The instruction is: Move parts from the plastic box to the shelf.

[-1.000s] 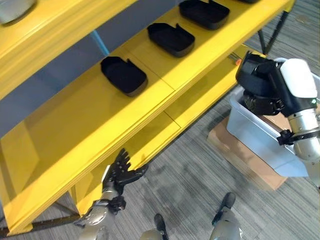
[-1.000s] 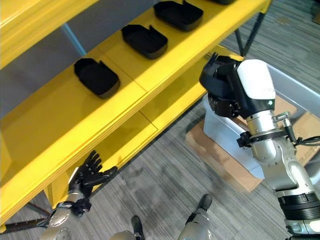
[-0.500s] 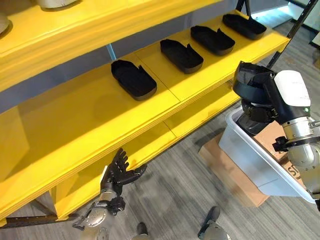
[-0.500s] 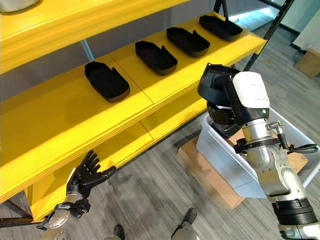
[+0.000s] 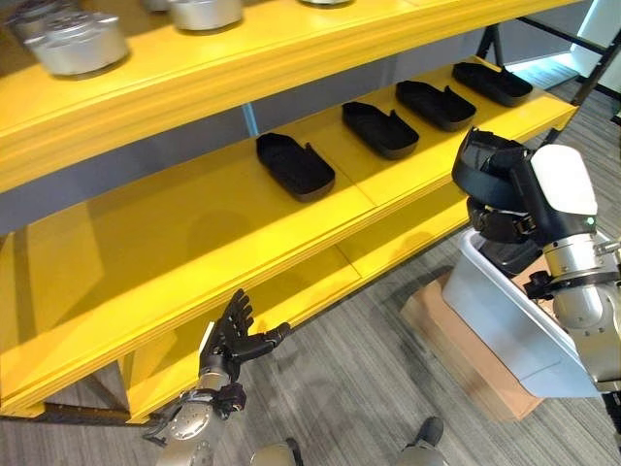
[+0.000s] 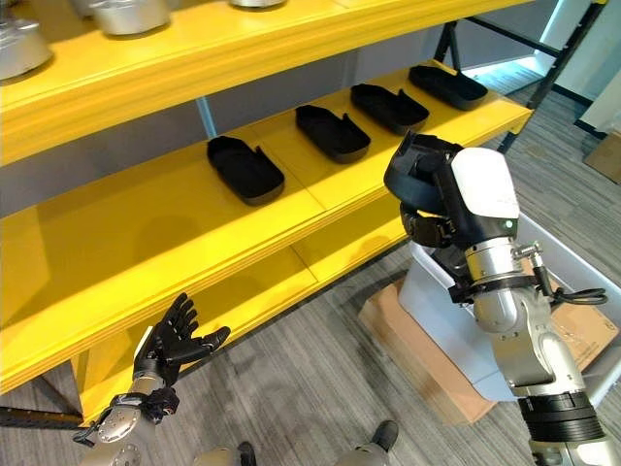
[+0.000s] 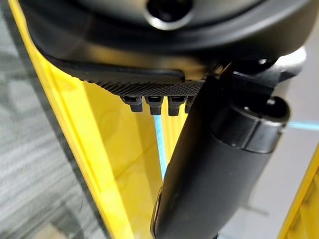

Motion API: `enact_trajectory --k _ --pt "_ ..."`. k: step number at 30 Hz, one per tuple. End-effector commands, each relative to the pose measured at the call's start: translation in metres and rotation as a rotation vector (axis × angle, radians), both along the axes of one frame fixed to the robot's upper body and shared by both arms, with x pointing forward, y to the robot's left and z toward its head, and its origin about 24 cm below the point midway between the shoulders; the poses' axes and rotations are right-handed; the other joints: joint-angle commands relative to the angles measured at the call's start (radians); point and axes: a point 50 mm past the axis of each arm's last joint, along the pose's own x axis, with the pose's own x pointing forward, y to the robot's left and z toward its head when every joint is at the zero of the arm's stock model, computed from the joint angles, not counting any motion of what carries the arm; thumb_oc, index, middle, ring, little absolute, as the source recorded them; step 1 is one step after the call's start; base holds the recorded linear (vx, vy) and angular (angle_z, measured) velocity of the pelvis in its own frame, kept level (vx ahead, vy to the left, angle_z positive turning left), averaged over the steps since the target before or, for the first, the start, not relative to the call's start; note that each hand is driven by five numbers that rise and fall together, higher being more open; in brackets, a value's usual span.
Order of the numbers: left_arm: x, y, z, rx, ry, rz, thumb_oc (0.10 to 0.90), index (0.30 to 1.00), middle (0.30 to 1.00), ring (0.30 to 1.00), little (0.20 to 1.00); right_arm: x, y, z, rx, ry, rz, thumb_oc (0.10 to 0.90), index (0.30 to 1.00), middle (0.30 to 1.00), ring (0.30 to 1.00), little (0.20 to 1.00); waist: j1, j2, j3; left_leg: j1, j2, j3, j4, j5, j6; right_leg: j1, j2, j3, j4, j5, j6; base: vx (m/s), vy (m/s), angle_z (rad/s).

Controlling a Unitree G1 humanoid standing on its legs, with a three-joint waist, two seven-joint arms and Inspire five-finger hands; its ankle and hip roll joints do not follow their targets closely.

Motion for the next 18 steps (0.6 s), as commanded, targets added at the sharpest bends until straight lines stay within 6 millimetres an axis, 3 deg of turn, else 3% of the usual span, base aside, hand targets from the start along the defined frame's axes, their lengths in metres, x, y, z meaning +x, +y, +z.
enact_trajectory --k 1,3,6,10,18 --pt "0.023 0.012 0.057 0.114 -0.275 -0.011 0.9 1.0 1.0 1.0 1.0 -0.016 0.015 0.08 -0.071 -0.388 0.102 0.4 0.3 0.3 0.3 0.3 -0.009 -0.004 -0.036 0.145 0.007 -0.046 -0.26 0.052 -0.005 -0.057 0.113 0.249 0.037 -0.073 0.117 0.13 0.114 0.95" --pt "0.026 0.009 0.056 0.114 -0.272 -0.025 0.9 1.0 1.0 1.0 1.0 -0.019 0.011 0.079 -0.066 -0.377 0.103 0.4 0.3 0.3 0.3 0.3 -0.04 -0.004 -0.029 0.16 0.006 -0.072 -0.282 0.059 0.004 -0.115 0.258 0.329 0.047 -0.2 0.084 0.14 0.1 0.5" --pt "0.029 0.004 0.057 0.12 -0.278 -0.052 0.9 1.0 1.0 1.0 1.0 -0.022 0.009 0.083 -0.058 -0.391 0.107 0.4 0.3 0.3 0.3 0.3 -0.043 -0.021 -0.024 0.164 -0.008 -0.089 -0.286 0.062 0.001 -0.13 0.273 0.302 0.017 -0.198 0.085 0.09 -0.023 0.42" --pt "0.031 0.0 0.055 0.091 -0.276 -0.042 0.9 1.0 1.0 1.0 1.0 -0.023 0.008 0.083 -0.056 -0.386 0.115 0.4 0.3 0.3 0.3 0.3 -0.049 -0.037 -0.027 0.154 -0.001 -0.108 -0.246 0.049 -0.016 -0.088 0.309 0.348 -0.014 -0.248 0.084 0.07 -0.119 0.6" --pt "0.015 0.006 0.041 0.056 -0.218 0.008 0.9 1.0 1.0 1.0 1.0 -0.025 0.01 0.081 -0.033 -0.373 0.144 0.4 0.3 0.3 0.3 0.3 -0.024 -0.033 -0.085 0.181 0.063 -0.101 -0.273 0.06 -0.048 -0.034 0.348 0.333 -0.06 -0.302 0.07 0.09 -0.146 0.06"
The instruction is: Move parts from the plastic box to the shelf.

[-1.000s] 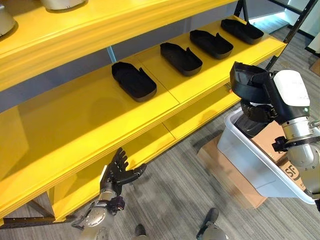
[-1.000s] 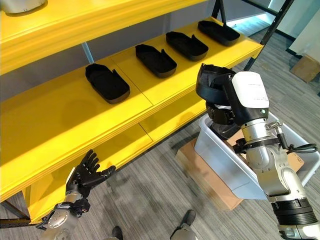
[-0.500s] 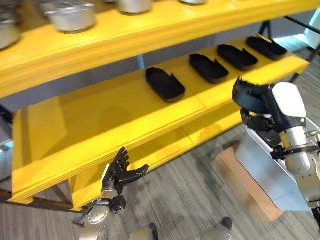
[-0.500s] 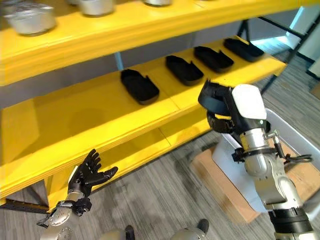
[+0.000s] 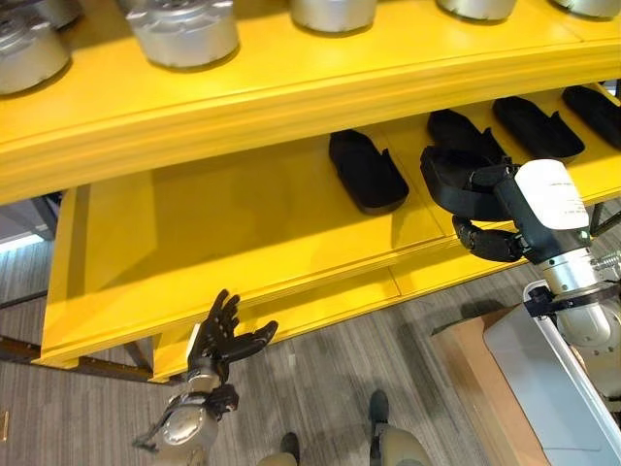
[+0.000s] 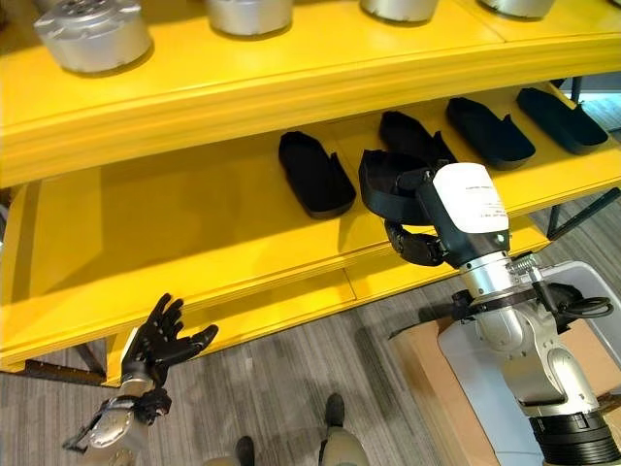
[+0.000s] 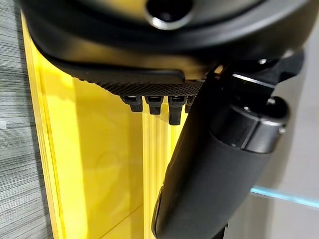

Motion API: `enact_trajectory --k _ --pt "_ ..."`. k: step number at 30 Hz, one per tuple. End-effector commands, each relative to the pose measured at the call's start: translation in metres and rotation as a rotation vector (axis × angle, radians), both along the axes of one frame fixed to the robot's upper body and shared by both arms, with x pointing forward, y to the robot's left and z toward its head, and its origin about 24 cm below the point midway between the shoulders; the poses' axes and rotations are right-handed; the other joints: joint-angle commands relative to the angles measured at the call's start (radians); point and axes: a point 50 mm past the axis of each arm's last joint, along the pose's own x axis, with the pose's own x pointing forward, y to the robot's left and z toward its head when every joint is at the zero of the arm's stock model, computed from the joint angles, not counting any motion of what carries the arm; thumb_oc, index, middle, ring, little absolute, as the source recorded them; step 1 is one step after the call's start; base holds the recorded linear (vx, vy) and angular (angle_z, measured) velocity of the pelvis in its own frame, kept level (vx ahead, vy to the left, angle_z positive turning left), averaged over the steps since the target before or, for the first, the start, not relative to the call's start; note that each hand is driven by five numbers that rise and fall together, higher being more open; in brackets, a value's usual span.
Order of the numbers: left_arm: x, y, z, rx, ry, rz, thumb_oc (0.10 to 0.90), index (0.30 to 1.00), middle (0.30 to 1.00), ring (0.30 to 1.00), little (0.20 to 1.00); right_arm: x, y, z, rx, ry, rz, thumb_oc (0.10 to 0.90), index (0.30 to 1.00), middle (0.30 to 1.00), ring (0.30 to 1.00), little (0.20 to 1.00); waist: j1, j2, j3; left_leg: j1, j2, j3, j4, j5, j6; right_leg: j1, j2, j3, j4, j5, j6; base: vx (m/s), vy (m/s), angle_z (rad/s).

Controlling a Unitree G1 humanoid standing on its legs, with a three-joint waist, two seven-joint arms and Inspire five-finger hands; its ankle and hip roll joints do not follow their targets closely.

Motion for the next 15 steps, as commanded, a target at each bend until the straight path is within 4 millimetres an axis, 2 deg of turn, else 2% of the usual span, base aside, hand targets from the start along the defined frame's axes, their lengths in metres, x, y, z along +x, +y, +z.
enact_trajectory --k 1,15 --pt "0.037 -0.011 0.046 0.05 -0.237 -0.12 0.9 1.0 1.0 1.0 1.0 -0.011 -0.004 0.072 0.06 -0.349 0.041 0.4 0.3 0.3 0.3 0.3 -0.01 -0.067 -0.102 -0.036 -0.006 0.011 0.059 -0.073 0.009 -0.018 -0.114 0.003 0.062 -0.018 0.106 0.06 -0.127 0.02" --pt "0.032 -0.016 0.04 0.017 -0.217 -0.13 0.9 1.0 1.0 1.0 1.0 -0.01 0.015 0.082 0.051 -0.401 0.13 0.4 0.3 0.3 0.3 0.3 0.008 -0.042 -0.147 0.006 0.051 0.004 0.005 -0.035 -0.027 0.051 -0.068 -0.015 0.031 -0.069 0.077 0.03 -0.081 0.01"
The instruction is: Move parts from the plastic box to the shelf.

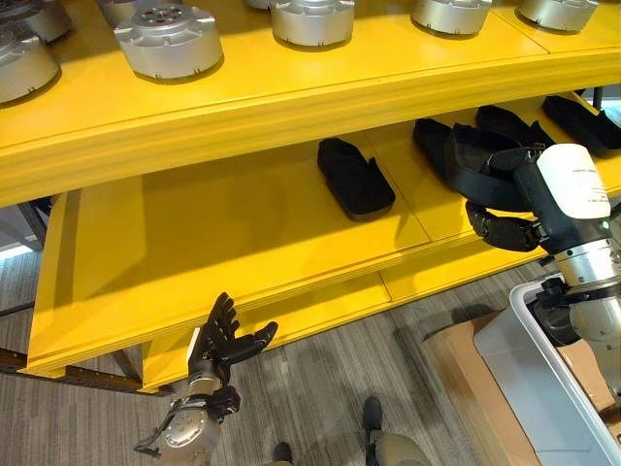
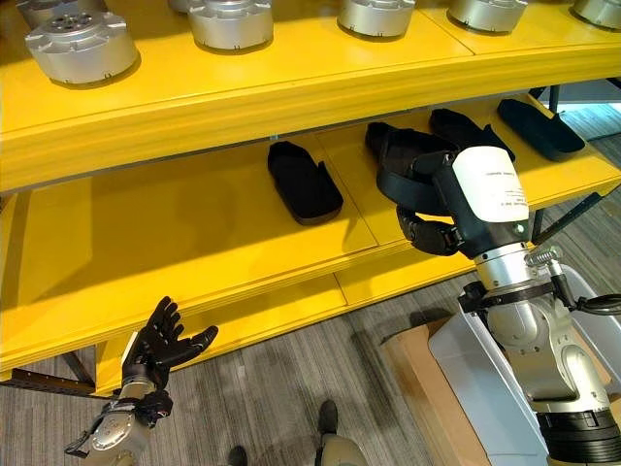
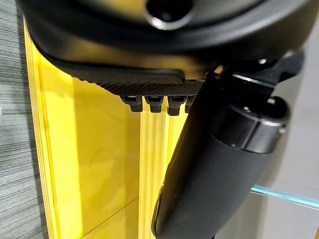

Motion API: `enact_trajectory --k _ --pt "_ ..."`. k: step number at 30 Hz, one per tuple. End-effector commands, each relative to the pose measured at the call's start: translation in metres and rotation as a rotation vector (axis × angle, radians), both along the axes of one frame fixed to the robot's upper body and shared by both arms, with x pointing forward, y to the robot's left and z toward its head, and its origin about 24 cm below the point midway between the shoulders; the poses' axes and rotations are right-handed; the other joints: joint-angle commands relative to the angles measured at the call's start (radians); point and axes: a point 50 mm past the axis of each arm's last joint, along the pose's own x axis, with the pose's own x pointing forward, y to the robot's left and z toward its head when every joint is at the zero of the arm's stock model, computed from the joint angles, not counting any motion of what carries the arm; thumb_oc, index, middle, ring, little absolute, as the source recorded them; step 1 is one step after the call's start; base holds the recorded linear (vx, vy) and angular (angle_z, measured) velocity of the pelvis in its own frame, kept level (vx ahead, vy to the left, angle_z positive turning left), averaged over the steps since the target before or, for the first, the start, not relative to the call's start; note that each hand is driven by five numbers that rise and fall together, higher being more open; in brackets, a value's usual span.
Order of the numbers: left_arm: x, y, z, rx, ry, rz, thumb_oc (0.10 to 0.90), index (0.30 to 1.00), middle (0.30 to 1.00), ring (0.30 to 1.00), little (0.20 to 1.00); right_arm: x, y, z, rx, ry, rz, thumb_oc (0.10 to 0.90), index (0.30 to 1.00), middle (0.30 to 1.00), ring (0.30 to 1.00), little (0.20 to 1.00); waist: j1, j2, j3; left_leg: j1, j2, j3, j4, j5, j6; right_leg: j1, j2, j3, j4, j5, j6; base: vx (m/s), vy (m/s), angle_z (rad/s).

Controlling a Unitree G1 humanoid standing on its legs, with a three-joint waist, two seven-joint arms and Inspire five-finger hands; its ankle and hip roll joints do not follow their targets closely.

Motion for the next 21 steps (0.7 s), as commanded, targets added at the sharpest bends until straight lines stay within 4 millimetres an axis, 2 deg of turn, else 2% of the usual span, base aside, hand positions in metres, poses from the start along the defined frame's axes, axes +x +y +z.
enact_trajectory --k 1,8,12,15,16,18,19,20,21 --pt "0.023 -0.006 0.038 0.043 -0.202 -0.099 0.9 1.0 1.0 1.0 1.0 -0.009 0.021 0.066 0.029 -0.337 0.139 0.4 0.3 0.3 0.3 0.3 0.008 -0.052 -0.142 -0.013 0.025 0.004 0.052 -0.043 -0.012 0.04 -0.089 -0.004 0.059 -0.077 0.086 0.0 -0.039 0.0" --pt "0.023 -0.009 0.037 0.041 -0.202 -0.11 0.9 1.0 1.0 1.0 1.0 -0.003 0.04 0.071 0.012 -0.366 0.204 0.4 0.3 0.3 0.3 0.3 0.025 -0.042 -0.151 -0.005 0.043 -0.006 0.035 -0.027 -0.023 0.066 -0.076 -0.01 0.045 -0.092 0.075 -0.01 -0.05 0.02" --pt "0.026 -0.011 0.04 0.045 -0.211 -0.132 0.9 1.0 1.0 1.0 1.0 0.006 0.059 0.077 -0.077 -0.384 0.249 0.4 0.3 0.3 0.3 0.3 0.045 -0.027 -0.14 -0.03 0.066 -0.031 0.042 -0.005 -0.04 0.064 -0.054 -0.024 0.066 -0.126 0.053 -0.04 -0.115 0.04" --pt "0.025 -0.011 0.039 0.03 -0.212 -0.121 0.9 1.0 1.0 1.0 1.0 0.01 0.067 0.081 -0.113 -0.402 0.26 0.4 0.3 0.3 0.3 0.3 0.046 -0.021 -0.133 -0.053 0.078 -0.046 0.071 -0.005 -0.047 0.066 -0.04 -0.033 0.071 -0.141 0.04 -0.06 -0.136 0.26" --pt "0.025 -0.01 0.038 0.008 -0.209 -0.097 0.9 1.0 1.0 1.0 1.0 0.011 0.072 0.087 -0.138 -0.426 0.271 0.4 0.3 0.3 0.3 0.3 0.071 -0.023 -0.097 -0.118 0.072 -0.061 0.186 0.008 -0.064 0.073 -0.036 -0.044 0.08 -0.162 0.023 -0.17 -0.121 0.18" --pt "0.028 -0.01 0.041 0.0 -0.223 -0.096 0.9 1.0 1.0 1.0 1.0 0.013 0.072 0.094 -0.159 -0.445 0.257 0.4 0.3 0.3 0.3 0.3 0.083 -0.032 -0.062 -0.194 0.04 -0.105 0.292 0.033 -0.073 0.062 -0.047 -0.067 0.096 -0.161 0.006 -0.22 -0.127 0.37" --pt "0.03 -0.01 0.043 0.003 -0.228 -0.099 0.9 1.0 1.0 1.0 1.0 0.014 0.068 0.097 -0.164 -0.463 0.231 0.4 0.3 0.3 0.3 0.3 0.084 -0.036 -0.038 -0.244 0.064 -0.107 0.316 0.056 -0.069 0.052 -0.059 -0.101 0.122 -0.176 0.005 -0.13 0.011 0.73" --pt "0.029 -0.009 0.043 0.004 -0.226 -0.101 0.9 1.0 1.0 1.0 1.0 0.014 0.066 0.098 -0.172 -0.465 0.212 0.4 0.3 0.3 0.3 0.3 0.079 -0.03 -0.038 -0.248 0.158 -0.104 0.212 0.115 -0.076 0.041 -0.076 -0.122 0.156 -0.192 0.021 -0.06 0.084 0.78" --pt "0.029 -0.009 0.043 0.011 -0.225 -0.102 0.9 1.0 1.0 1.0 1.0 0.015 0.066 0.099 -0.174 -0.469 0.208 0.4 0.3 0.3 0.3 0.3 0.081 -0.027 -0.036 -0.252 0.194 -0.111 0.152 0.156 -0.078 0.033 -0.082 -0.121 0.176 -0.196 0.028 0.05 0.167 0.82"
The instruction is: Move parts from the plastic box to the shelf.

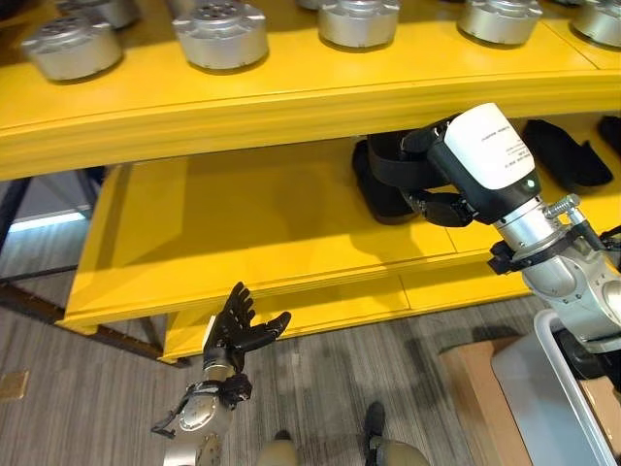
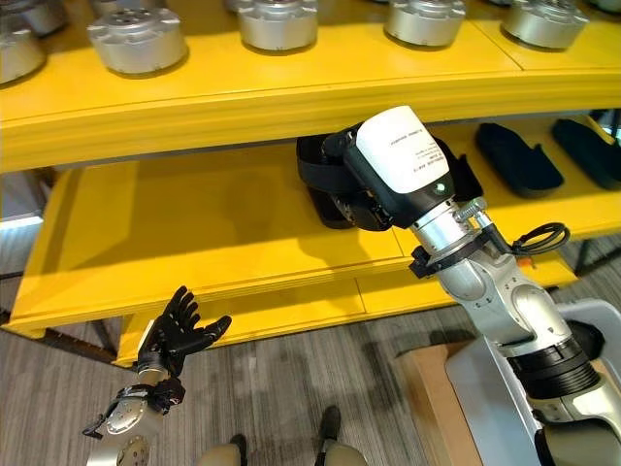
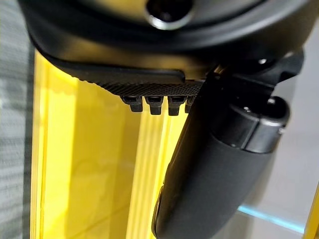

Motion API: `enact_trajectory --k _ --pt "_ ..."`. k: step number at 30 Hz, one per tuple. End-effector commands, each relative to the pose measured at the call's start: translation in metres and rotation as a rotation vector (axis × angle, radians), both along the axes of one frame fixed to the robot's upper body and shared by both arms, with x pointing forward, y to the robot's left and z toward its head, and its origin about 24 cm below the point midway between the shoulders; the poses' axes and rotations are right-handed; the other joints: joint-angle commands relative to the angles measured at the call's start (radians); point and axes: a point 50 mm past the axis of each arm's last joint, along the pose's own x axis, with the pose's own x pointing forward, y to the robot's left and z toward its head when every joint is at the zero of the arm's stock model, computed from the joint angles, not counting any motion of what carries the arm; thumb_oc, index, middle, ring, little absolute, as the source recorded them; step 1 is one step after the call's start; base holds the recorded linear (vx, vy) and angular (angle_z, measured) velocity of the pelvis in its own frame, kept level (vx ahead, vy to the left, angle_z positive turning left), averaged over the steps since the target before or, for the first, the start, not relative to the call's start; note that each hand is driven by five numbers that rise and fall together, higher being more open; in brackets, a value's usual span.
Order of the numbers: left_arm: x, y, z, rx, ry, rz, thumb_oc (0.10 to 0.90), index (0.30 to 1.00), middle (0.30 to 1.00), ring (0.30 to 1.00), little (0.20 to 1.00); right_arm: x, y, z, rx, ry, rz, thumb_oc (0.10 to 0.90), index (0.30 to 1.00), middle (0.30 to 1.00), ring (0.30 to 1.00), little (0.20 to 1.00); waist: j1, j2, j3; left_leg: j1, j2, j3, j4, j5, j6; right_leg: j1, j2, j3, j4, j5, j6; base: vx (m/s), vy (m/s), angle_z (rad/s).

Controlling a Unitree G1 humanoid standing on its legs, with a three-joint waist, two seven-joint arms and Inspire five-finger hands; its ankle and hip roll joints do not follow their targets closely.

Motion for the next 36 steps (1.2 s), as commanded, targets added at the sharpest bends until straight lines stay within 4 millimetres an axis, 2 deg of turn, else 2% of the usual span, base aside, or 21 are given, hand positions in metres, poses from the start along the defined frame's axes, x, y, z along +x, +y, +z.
enact_trajectory --k 1,2,5,7,11,15,19,25,30,31,34,36 --pt "0.014 0.005 0.044 0.056 -0.219 -0.043 0.9 1.0 1.0 1.0 1.0 -0.015 0.006 0.071 0.121 -0.362 0.05 0.4 0.3 0.3 0.3 0.3 0.007 -0.029 -0.037 -0.021 0.19 0.028 -0.218 0.181 -0.042 0.014 -0.078 0.007 0.167 -0.154 0.096 0.07 0.155 0.6" --pt "0.014 0.005 0.044 0.056 -0.22 -0.041 0.9 1.0 1.0 1.0 1.0 -0.014 0.007 0.07 0.107 -0.362 0.044 0.4 0.3 0.3 0.3 0.3 0.003 -0.02 -0.039 -0.011 0.219 0.047 -0.259 0.208 -0.053 0.001 -0.086 0.009 0.193 -0.164 0.103 0.09 0.182 0.54" --pt "0.011 0.007 0.041 0.049 -0.212 -0.025 0.9 1.0 1.0 1.0 1.0 -0.011 0.011 0.065 0.099 -0.34 0.048 0.4 0.3 0.3 0.3 0.3 0.007 0.002 -0.053 0.035 0.214 0.073 -0.319 0.183 -0.059 -0.015 -0.084 0.028 0.205 -0.167 0.115 0.08 0.124 -0.04" --pt "0.01 0.006 0.042 0.044 -0.216 -0.034 0.9 1.0 1.0 1.0 1.0 -0.01 0.01 0.061 0.101 -0.335 0.039 0.4 0.3 0.3 0.3 0.3 0.013 0.006 -0.062 0.031 0.193 0.092 -0.286 0.158 -0.058 0.002 -0.11 0.022 0.188 -0.153 0.124 0.12 0.176 -0.35" --pt "0.011 0.007 0.044 0.076 -0.222 -0.061 0.9 1.0 1.0 1.0 1.0 -0.007 0.013 0.058 0.091 -0.33 0.025 0.4 0.3 0.3 0.3 0.3 0.028 -0.013 -0.062 0.033 0.144 0.117 -0.239 0.101 -0.045 0.041 -0.16 0.026 0.152 -0.122 0.148 0.12 0.17 -0.27" --pt "0.012 0.009 0.045 0.087 -0.223 -0.063 0.9 1.0 1.0 1.0 1.0 -0.005 0.01 0.055 0.101 -0.321 0.007 0.4 0.3 0.3 0.3 0.3 0.036 -0.032 -0.066 0.03 0.115 0.135 -0.215 0.073 -0.038 0.058 -0.189 0.028 0.12 -0.103 0.163 0.09 0.127 0.17" --pt "0.012 0.007 0.045 0.085 -0.218 -0.072 0.9 1.0 1.0 1.0 1.0 0.0 0.012 0.051 0.094 -0.307 -0.008 0.4 0.3 0.3 0.3 0.3 0.047 -0.056 -0.077 0.024 0.097 0.14 -0.204 0.054 -0.031 0.079 -0.204 0.02 0.088 -0.087 0.175 0.08 0.082 0.14" --pt "0.012 0.007 0.045 0.084 -0.218 -0.079 0.9 1.0 1.0 1.0 1.0 0.008 0.018 0.055 0.073 -0.305 -0.013 0.4 0.3 0.3 0.3 0.3 0.06 -0.07 -0.084 0.02 0.09 0.137 -0.206 0.051 -0.028 0.086 -0.205 0.01 0.082 -0.084 0.18 0.03 0.012 0.03" --pt "0.013 0.008 0.048 0.087 -0.229 -0.081 0.9 1.0 1.0 1.0 1.0 0.02 0.027 0.06 0.06 -0.295 -0.008 0.4 0.3 0.3 0.3 0.3 0.075 -0.076 -0.082 0.014 0.092 0.129 -0.203 0.053 -0.027 0.082 -0.203 0.007 0.1 -0.092 0.178 0.02 -0.008 0.08" --pt "0.014 0.008 0.049 0.089 -0.234 -0.077 0.9 1.0 1.0 1.0 1.0 0.033 0.033 0.056 0.057 -0.25 -0.023 0.4 0.3 0.3 0.3 0.3 0.089 -0.069 -0.071 0.006 0.093 0.115 -0.203 0.057 -0.026 0.074 -0.202 0.003 0.124 -0.102 0.175 0.0 -0.013 0.08" --pt "0.014 0.009 0.05 0.09 -0.239 -0.079 0.9 1.0 1.0 1.0 1.0 0.041 0.033 0.053 0.063 -0.219 -0.039 0.4 0.3 0.3 0.3 0.3 0.093 -0.064 -0.062 -0.002 0.093 0.108 -0.2 0.059 -0.026 0.066 -0.203 -0.001 0.138 -0.107 0.174 -0.01 -0.006 0.02" --pt "0.015 0.01 0.055 0.095 -0.258 -0.083 0.9 1.0 1.0 1.0 1.0 0.057 0.034 0.047 0.069 -0.16 -0.085 0.4 0.3 0.3 0.3 0.3 0.109 -0.052 -0.03 -0.034 0.094 0.088 -0.171 0.06 -0.027 0.034 -0.202 -0.002 0.18 -0.12 0.168 -0.11 -0.033 0.1"
